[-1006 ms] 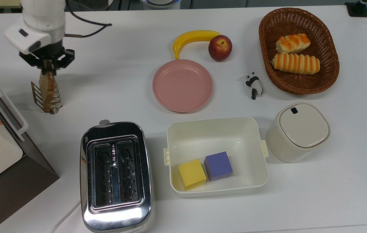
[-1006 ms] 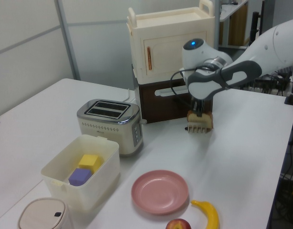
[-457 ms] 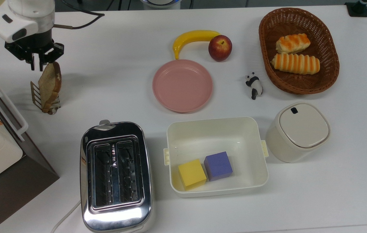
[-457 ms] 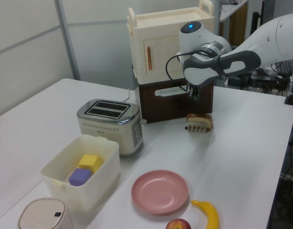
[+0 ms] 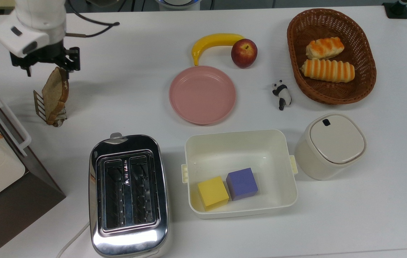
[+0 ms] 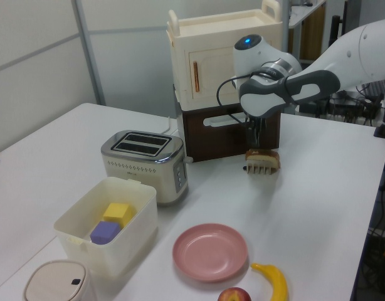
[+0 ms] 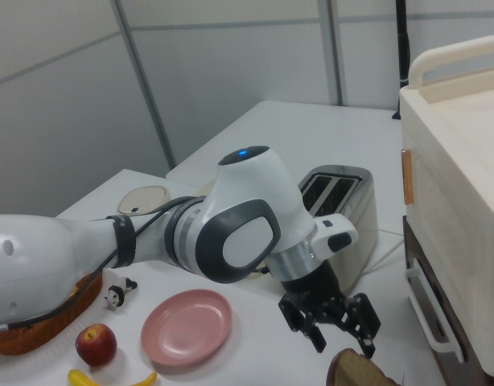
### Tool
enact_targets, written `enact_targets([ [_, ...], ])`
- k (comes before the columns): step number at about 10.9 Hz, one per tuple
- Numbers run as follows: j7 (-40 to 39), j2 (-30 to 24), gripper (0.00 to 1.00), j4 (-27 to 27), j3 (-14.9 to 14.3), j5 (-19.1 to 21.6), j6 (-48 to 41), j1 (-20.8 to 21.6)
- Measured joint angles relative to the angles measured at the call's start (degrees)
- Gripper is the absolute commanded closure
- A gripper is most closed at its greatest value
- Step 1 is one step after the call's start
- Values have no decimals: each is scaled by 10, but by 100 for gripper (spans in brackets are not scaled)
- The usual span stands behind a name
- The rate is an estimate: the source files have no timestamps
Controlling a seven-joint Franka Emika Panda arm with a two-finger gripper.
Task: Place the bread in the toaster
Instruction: 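Close the gripper on the bread slice's crust edge, then lift the bread slice out of the rack and carry it over the toaster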
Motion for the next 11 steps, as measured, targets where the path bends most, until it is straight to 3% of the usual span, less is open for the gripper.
enact_targets([
  [1, -2, 7, 25, -1, 1, 0, -9, 4],
  [4, -5, 24, 90, -13, 1, 0, -15, 16],
  [5, -5, 30, 100, -13, 1, 0, -15, 18],
  [11, -54, 32, 100, 11, -9, -1, -15, 5],
])
